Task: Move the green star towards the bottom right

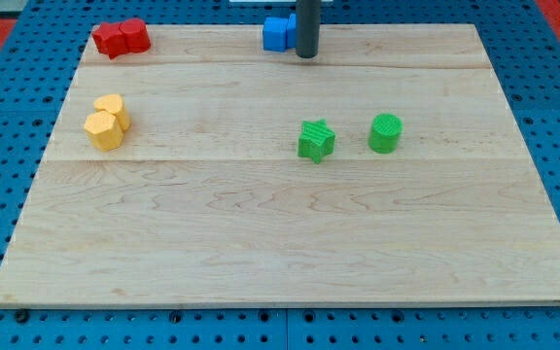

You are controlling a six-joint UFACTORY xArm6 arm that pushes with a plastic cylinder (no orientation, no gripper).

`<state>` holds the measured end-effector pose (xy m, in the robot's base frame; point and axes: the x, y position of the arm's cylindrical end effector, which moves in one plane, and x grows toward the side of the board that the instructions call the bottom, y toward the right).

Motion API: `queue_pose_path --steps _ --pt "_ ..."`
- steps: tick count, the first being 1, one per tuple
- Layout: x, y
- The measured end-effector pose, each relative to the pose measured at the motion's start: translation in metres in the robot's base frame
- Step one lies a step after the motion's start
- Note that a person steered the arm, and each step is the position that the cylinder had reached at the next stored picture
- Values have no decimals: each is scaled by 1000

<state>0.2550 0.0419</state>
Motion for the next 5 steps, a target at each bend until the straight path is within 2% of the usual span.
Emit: queue_pose_path --steps 2,3,5 --pt "2 -1" --pt "39 4" --pt "59 4"
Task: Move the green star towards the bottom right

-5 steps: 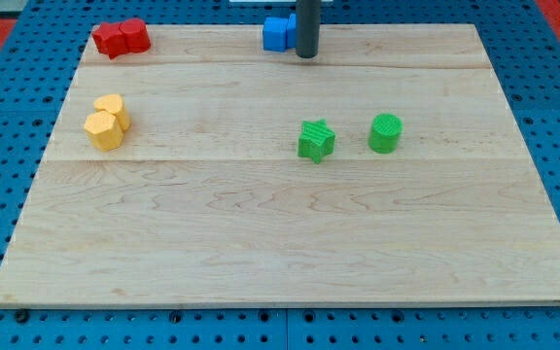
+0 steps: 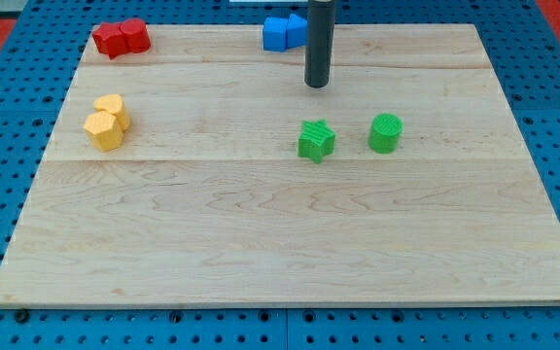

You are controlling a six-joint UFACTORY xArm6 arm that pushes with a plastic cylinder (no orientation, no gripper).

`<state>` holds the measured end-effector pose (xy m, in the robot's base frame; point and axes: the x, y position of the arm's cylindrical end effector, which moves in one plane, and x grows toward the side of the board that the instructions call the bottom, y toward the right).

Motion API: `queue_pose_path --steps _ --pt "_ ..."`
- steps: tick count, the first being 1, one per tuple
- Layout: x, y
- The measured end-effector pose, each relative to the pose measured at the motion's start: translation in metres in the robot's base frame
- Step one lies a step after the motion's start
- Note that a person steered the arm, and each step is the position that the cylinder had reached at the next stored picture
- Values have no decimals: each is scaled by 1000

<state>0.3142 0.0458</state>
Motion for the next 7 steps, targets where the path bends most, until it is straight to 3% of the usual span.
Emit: queue_pose_path --steps 4,5,6,7 --pt "126 0" --pt "131 -12" --pt "101 -50" --pt "97 -94"
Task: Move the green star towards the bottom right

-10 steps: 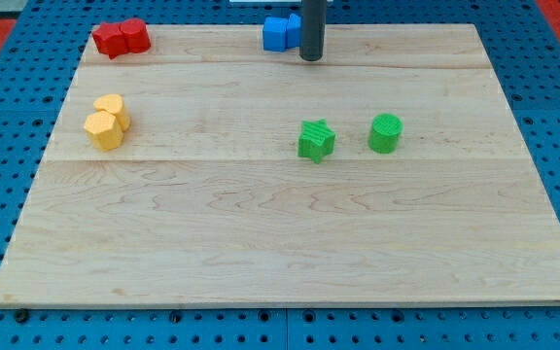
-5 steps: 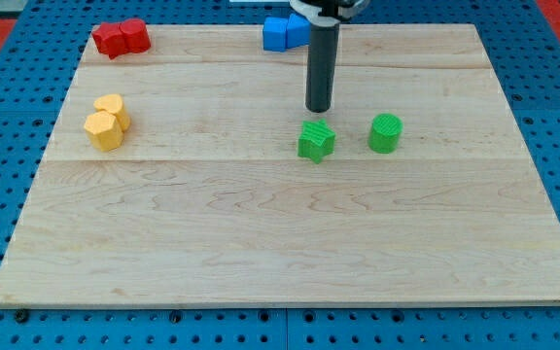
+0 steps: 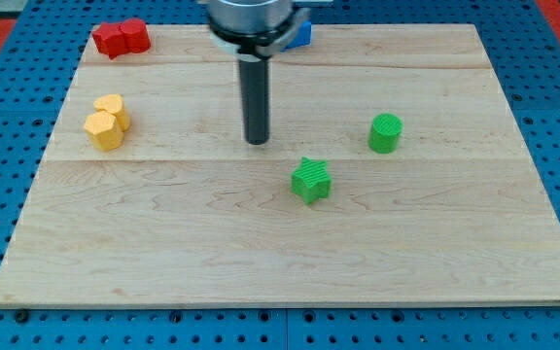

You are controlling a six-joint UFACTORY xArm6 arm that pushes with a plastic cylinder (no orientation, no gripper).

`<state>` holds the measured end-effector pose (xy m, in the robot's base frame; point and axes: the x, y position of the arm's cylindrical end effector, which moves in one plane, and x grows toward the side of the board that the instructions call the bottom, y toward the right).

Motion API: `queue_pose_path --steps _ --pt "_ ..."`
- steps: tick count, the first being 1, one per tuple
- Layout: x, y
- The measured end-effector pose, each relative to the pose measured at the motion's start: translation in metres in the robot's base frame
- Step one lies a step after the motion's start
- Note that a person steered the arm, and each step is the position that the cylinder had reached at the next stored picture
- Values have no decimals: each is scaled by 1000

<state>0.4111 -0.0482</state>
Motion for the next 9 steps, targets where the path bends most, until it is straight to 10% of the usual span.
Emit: queue_pose_path --steps 4,6,9 --pt "127 119" --pt "112 -6" --pt "50 42"
